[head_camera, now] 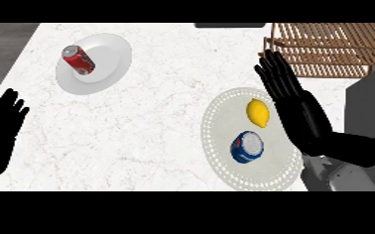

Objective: Pick the lemon from the placemat and place it in the tiered shelf

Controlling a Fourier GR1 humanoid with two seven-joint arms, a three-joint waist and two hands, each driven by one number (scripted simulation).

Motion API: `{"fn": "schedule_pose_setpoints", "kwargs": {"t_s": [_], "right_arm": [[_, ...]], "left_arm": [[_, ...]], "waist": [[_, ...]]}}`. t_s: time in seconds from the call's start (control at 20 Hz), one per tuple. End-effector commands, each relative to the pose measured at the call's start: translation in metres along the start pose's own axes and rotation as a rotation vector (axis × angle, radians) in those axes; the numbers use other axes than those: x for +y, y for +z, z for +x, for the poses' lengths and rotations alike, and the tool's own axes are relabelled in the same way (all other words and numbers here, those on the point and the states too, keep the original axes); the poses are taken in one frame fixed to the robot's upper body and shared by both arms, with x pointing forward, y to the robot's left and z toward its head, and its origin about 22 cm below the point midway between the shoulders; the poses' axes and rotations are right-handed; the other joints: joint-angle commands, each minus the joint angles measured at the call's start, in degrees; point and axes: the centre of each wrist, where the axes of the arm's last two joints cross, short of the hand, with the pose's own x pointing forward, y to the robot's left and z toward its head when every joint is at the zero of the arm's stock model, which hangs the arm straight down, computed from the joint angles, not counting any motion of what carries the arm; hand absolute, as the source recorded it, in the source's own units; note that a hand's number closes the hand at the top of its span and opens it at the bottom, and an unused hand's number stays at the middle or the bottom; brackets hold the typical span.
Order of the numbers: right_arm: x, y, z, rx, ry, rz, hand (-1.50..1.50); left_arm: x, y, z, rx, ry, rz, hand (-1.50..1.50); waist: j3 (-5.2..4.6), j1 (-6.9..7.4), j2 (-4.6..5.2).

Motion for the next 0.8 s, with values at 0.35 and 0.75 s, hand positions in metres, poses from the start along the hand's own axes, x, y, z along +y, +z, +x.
{"fn": "schedule_pose_setpoints", "kwargs": {"t_s": [0.35, 0.75], "right_arm": [[-0.18, 0.063, 0.029, 0.407, 0.838, -0.48, 1.5], [-0.213, 0.087, 0.019, 0.404, 0.673, -0.38, -1.5]], "left_arm": [[-0.04, 0.011, -0.042, 0.184, 0.04, -0.182, 0.0], [-0.077, 0.007, -0.074, 0.227, 0.038, -0.276, 0.0]], "waist": [[-0.73, -4.19, 2.64], [-0.06, 0.19, 0.95]]}}
